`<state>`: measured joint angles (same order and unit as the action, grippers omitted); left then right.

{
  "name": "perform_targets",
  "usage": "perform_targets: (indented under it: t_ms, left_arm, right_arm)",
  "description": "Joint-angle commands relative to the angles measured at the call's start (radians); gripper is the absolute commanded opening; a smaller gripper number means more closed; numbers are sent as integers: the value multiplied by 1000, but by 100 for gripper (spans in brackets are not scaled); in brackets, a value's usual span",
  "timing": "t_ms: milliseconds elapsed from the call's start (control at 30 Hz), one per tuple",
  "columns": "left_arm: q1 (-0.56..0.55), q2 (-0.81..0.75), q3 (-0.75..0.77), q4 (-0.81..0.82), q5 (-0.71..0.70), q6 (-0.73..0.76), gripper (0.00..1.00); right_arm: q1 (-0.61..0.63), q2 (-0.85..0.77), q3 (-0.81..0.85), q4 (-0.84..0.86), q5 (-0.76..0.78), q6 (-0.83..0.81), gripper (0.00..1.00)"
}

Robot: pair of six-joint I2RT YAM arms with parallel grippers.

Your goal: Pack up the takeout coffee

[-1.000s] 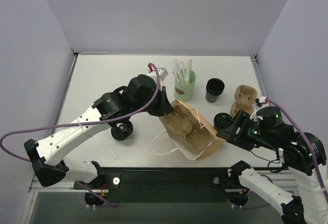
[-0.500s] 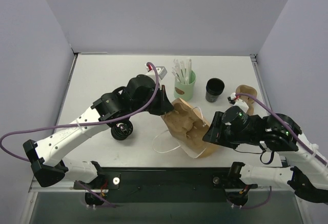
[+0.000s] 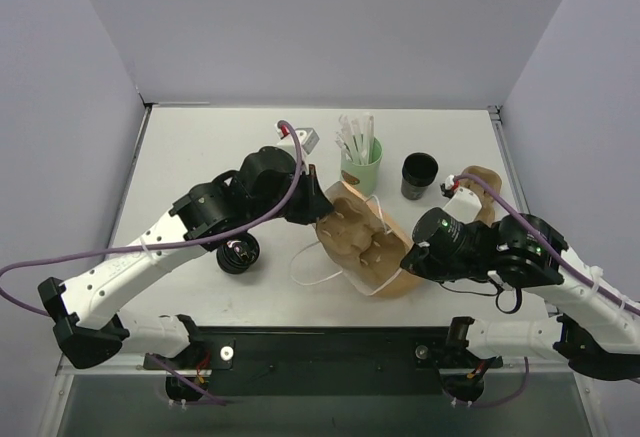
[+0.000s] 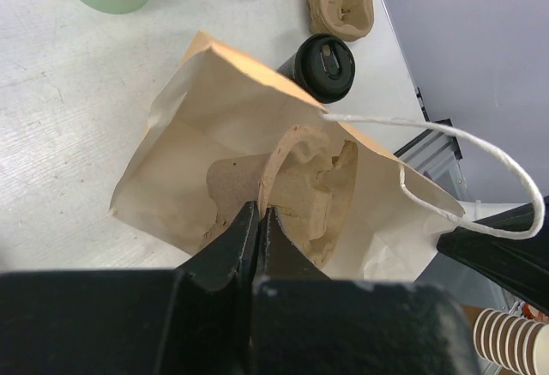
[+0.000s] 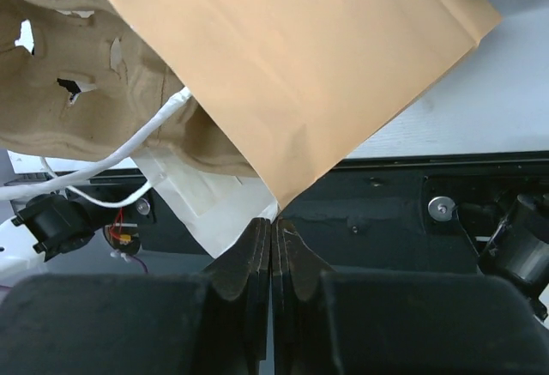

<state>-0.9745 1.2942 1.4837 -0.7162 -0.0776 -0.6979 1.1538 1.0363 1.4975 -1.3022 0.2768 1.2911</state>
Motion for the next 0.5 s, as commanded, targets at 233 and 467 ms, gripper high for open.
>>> perform_targets:
  t_ms: [233,467]
  left_arm:
    - [-6,-46,180,-173,-117,32,0]
    - [-3,-105,243,-246,-171,35,0]
  right_arm:
    - [-11,11,70,77,30,-254,0]
    - [-32,-81,-132,398,-66,-236,0]
